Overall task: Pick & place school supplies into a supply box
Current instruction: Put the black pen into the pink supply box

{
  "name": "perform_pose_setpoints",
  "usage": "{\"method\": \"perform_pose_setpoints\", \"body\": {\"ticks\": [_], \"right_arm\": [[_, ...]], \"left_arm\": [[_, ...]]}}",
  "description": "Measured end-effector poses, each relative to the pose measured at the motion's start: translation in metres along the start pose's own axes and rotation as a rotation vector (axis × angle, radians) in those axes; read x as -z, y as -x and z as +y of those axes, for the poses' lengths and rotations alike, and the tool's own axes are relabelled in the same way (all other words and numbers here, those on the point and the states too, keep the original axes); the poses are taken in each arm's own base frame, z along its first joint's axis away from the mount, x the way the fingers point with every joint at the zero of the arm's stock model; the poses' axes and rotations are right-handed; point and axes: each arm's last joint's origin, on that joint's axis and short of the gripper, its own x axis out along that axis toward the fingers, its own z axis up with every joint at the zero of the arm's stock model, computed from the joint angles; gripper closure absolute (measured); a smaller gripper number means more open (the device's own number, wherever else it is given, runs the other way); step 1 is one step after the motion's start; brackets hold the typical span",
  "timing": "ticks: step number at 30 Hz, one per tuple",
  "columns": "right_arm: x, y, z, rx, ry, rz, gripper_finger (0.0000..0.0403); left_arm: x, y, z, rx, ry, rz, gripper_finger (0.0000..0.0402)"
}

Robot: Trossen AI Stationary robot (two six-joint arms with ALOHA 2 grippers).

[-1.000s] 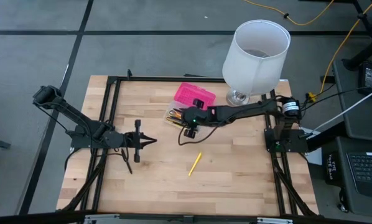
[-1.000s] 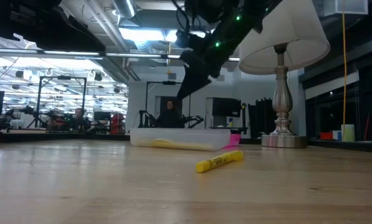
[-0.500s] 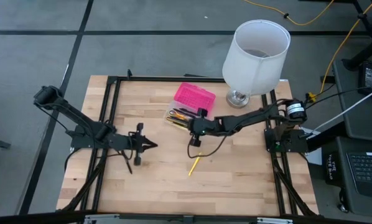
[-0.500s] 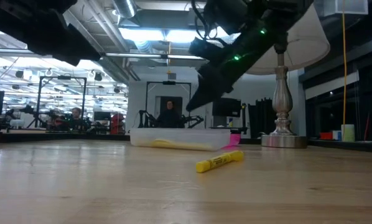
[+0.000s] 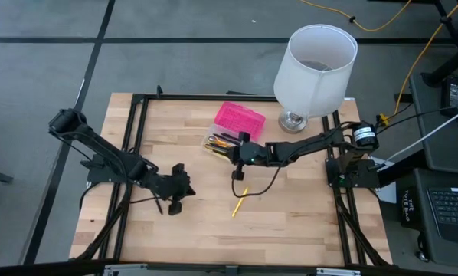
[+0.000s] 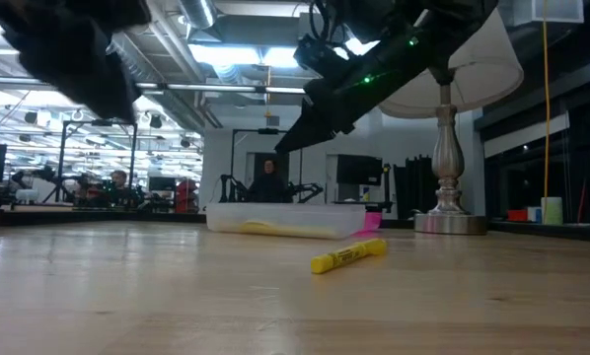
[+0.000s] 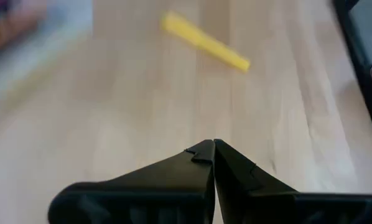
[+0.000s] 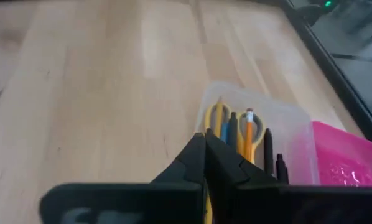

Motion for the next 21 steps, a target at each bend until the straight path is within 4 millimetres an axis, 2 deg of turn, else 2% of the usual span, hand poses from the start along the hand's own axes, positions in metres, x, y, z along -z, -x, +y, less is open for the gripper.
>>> {"method": "perform_pose_setpoints", "body": {"ticks": [4, 10, 15, 21], "right_arm": [[-0.003, 0.000, 0.002, -0.063, 0.012, -0.038, 0.0398], [-0.018, 0.002, 0.004, -0.177, -0.003, -0.198, 0.0376], [-0.020, 0.003, 0.004, -0.185, 0.131, -0.234, 0.0369], [-0.021, 0.003, 0.003, -0.166, 0.262, -0.256, 0.0369]], "left_arm": [[0.000, 0.004, -0.002, -0.055, 0.240, 0.197, 0.0398], [0.008, 0.012, -0.001, -0.213, 0.553, 0.326, 0.0398], [0.020, 0.019, -0.007, -0.240, 0.859, 0.492, 0.0398], [0.025, 0.025, -0.017, -0.298, 1.101, 0.540, 0.0400]]}}
